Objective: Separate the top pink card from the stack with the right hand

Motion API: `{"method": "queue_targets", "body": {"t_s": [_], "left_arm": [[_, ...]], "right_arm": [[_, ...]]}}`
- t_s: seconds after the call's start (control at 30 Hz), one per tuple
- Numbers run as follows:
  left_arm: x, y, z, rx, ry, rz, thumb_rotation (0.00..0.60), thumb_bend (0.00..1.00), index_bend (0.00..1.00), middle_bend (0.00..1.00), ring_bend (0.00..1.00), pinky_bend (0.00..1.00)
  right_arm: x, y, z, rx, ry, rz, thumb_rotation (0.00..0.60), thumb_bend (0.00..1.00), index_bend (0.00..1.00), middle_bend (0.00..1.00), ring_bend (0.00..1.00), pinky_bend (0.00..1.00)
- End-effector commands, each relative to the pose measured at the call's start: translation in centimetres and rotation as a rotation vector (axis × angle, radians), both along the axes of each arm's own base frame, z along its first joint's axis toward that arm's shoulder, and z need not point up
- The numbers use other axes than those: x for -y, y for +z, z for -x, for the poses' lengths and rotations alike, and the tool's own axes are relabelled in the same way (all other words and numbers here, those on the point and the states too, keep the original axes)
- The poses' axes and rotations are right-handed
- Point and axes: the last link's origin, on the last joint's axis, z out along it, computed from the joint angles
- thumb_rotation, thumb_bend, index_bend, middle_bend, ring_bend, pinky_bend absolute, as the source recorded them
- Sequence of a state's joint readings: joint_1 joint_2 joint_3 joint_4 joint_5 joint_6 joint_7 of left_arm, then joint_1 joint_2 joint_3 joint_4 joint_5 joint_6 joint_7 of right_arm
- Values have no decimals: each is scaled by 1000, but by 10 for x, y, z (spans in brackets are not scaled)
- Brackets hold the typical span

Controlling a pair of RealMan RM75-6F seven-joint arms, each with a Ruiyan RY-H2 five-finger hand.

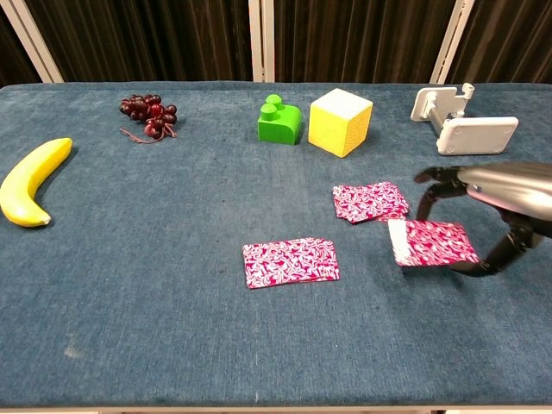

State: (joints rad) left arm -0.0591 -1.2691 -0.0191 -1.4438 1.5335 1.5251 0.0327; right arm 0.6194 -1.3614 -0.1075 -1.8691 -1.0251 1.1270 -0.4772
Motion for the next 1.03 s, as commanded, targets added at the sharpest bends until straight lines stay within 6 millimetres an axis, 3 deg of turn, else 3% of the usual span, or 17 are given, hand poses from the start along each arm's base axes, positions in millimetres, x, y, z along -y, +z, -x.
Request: {"method": "queue_targets", "body": {"t_s": [0.03,0.23,0.4,0.53,0.73,0.93,1.03], "left_arm": [[0,-1,-2,-2,-4,3,600,109,169,135,0,0],[0,1,-3,-8,0,0,600,109,169,135,0,0],[-1,1,-4,-9,0,3,600,109,169,135,0,0],[-2,1,-3,-8,1,-1,600,109,169,135,0,0],[-3,2,-2,1,3,-5,600,109,169,135,0,0],[-4,2,-2,17,6,-19,600,109,169,135,0,0],[-4,2,-1,21,8,-21,600,110,169,135,0,0]], "right_arm": [[-4,-4,11,-16,10,-18,600,551,339,90,0,0],[-7,-6,15,-18,15,-35,600,551,248,90,0,0],[-11,5,17,-7,11,-16,600,551,215,90,0,0],[-5,31,22,19,-3,85,600,551,211,91,0,0],[-3,85,39,54,-30,301,600,552,192,91,0,0],[-31,133,55,63,-17,477,600,551,125,91,0,103],[-49,151,60,94,-28,550,600,551,118,91,0,109]]}}
